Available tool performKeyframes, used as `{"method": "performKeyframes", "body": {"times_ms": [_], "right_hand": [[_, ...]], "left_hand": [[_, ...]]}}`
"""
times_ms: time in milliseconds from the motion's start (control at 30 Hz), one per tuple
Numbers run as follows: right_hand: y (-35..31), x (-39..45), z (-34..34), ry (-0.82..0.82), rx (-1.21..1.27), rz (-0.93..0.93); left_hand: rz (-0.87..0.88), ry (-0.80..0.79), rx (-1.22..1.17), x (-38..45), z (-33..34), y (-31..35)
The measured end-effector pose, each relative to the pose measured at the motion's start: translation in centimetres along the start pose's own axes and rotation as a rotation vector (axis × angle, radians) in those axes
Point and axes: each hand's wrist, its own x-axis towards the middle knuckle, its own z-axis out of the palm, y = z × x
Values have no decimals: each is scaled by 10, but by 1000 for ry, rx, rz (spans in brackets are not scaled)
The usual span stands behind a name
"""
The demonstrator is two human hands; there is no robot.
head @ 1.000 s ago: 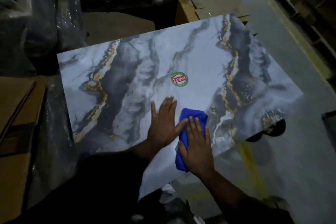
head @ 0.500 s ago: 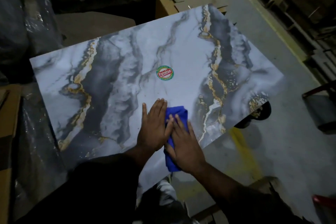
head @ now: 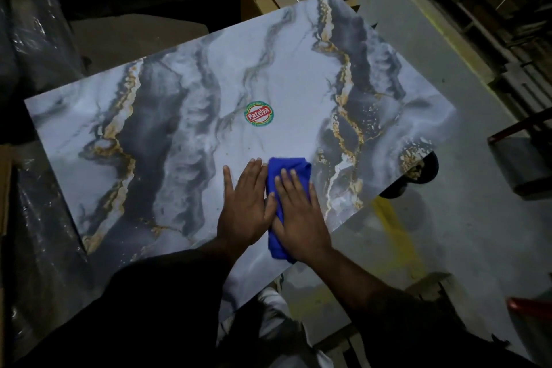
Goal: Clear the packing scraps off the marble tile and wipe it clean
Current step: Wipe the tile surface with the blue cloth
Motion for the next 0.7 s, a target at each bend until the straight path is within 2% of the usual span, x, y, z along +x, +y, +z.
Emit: {"method": "performKeyframes", "body": {"times_ms": [67, 100, 233, 333, 400, 500, 567, 633, 700], "right_hand": [[21, -10, -1, -16, -9, -87], [38, -10, -3, -6, -17, -28], [87, 19, -19, 37, -80, 444], [71, 54, -23, 43, -23, 622], [45, 64, -19, 44, -8, 557], [7, 50, -7, 8, 10, 167], [12, 38, -7, -24, 58, 10], [37, 30, -9, -13, 53, 15], [62, 32, -14, 51, -3, 191]], "left_hand": [[16, 0, -25, 2, -2, 2], [31, 7, -44, 3, -2, 3], [29, -10, -95, 5, -4, 4], [14, -49, -88, 4, -5, 3], [25, -40, -104, 4, -5, 2], [34, 5, -149, 3, -4, 0], [30, 37, -172, 3, -2, 0], [31, 59, -170, 4, -2, 1], [25, 75, -134, 6, -1, 4]]}}
